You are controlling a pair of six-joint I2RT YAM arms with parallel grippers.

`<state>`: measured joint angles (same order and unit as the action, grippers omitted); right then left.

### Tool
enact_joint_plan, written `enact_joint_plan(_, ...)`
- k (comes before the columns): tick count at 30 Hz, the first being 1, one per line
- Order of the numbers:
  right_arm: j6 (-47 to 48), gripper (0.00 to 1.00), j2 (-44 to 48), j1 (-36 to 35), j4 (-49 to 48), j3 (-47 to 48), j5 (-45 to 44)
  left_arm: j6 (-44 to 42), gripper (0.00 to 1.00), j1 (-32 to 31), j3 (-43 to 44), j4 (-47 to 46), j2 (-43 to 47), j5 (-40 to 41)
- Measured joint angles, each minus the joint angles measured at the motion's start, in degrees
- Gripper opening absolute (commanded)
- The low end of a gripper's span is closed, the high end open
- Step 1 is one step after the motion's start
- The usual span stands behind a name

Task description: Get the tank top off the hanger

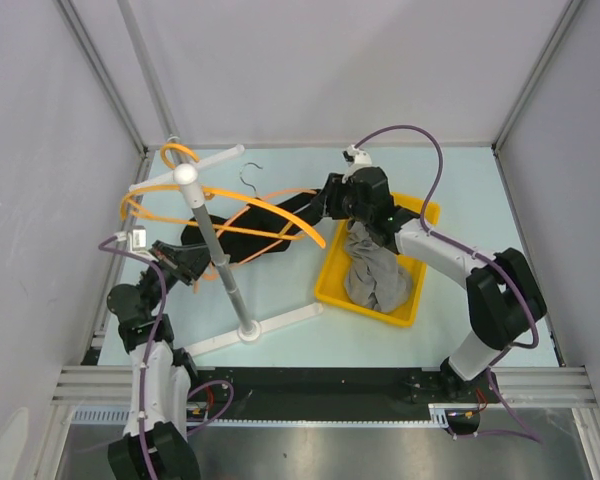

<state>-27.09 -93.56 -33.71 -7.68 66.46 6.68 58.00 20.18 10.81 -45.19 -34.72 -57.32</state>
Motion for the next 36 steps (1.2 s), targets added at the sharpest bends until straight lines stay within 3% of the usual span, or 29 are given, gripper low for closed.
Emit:
enact_joint_plan(3,-0.09,0.11,-0.37,-0.57,1.01,0.0,-4.13,-0.07,0.0,0.0,-0.11,0.37,0.42,-0.2)
enact_joint_plan(8,-0.59,0.01,0.17,-1.46,5.07,-0.07,-10.38,0.42,0.0,-0.33,-2.19,0.7,0.44,0.87)
enact_joint_plan(13,-7.26,0.01,5.01,0.72,5.64,-5.2,-8.9,3.65,0.0,-1.14,-5.38,-1.36,-0.72,2.67)
enact_joint_plan(21,-21.57,0.0,7.63,14.08,1.03,-15.02,-3.15,5.11,0.0,-0.94,-5.42,-5.03,-1.46,4.26)
enact_joint_plan(28,-26.36,0.0,6.6,13.05,-3.41,-15.45,2.99,5.01,0.0,-0.94,-5.22,-4.31,4.26,4.37)
enact_joint_plan(33,-27.34,0.02,6.1,9.22,-4.83,-16.0,4.37,6.12,0.0,-0.94,-4.59,-7.41,2.71,5.66)
enact_joint_plan(34,-27.36,0.04,5.99,7.76,-5.14,-16.0,4.46,6.54,0.0,-0.94,-4.5,-8.44,1.68,6.14)
enact_joint_plan(36,-27.3,0.2,5.22,4.5,-6.69,-15.98,4.79,7.21,0.0,-0.94,-4.07,-10.16,-0.72,7.28)
